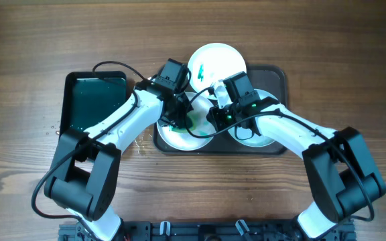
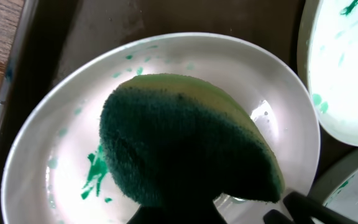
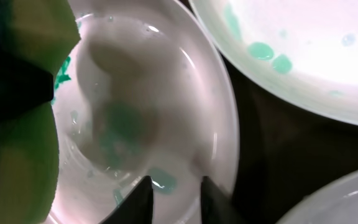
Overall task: Clean dirty plates on tray and stack at the side
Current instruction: 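Scrub the held plate with the sponge in the left gripper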
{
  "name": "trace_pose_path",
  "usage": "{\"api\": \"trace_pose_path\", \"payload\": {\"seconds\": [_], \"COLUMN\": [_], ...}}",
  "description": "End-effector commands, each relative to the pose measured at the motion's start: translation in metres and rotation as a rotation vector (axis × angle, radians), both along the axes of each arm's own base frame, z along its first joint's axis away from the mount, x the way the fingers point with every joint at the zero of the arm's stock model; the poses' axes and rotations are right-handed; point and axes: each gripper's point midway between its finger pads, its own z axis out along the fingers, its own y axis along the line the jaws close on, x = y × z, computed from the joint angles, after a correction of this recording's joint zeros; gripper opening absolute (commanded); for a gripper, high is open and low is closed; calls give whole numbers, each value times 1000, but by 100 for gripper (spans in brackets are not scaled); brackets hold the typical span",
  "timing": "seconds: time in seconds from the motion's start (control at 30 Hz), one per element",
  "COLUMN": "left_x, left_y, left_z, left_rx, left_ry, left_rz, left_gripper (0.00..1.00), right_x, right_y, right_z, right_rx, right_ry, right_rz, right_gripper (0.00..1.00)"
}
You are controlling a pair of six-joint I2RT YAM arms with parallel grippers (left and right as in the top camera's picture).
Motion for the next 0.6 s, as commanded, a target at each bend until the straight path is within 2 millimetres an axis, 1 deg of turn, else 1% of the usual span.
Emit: {"api": "trace_pose_path", "payload": {"seconds": [0.0,0.1,0.13,0.17,0.2,0.3,0.37,0.4,0.43,0.47,0.53,0.57], "left_x": [-6,-9,-9,-10,-10,-10,-8,-8,-8,-7,-7,-7], "left_y": [-9,-14,-15,-16,-16,-16,-13,-12,-12,-12,-11,-11], "left_z": [-4,-4,-4,-4,-4,-4,-4,-5,-5,-4,-5,-5], "left_rx": [-4,-3,-3,-3,-3,-2,12,17,18,20,23,23], "left_ry": [8,8,8,7,7,6,-1,-3,-4,-5,-6,-6], "left_rz": [-43,-59,-63,-65,-65,-65,-60,-59,-58,-57,-57,-55], "left_gripper": [4,4,4,4,4,4,4,4,4,4,4,4], "right_x": [2,3,4,5,7,15,25,28,34,38,43,44], "right_y": [-4,-7,-7,-5,-4,0,-3,-4,-6,-7,-10,-12], "right_z": [-11,-13,-12,-9,-5,18,38,45,53,57,58,55], "right_rx": [-11,-32,-30,-26,-25,-40,-67,-81,-101,-113,-144,-166], "right_ry": [40,35,34,34,34,1,-29,-47,-78,-101,-140,-144], "right_rz": [-47,-59,-58,-50,-48,-4,-12,-10,-6,3,21,32], "right_gripper": [31,30,22,18,17,18,19,20,23,28,36,39]}}
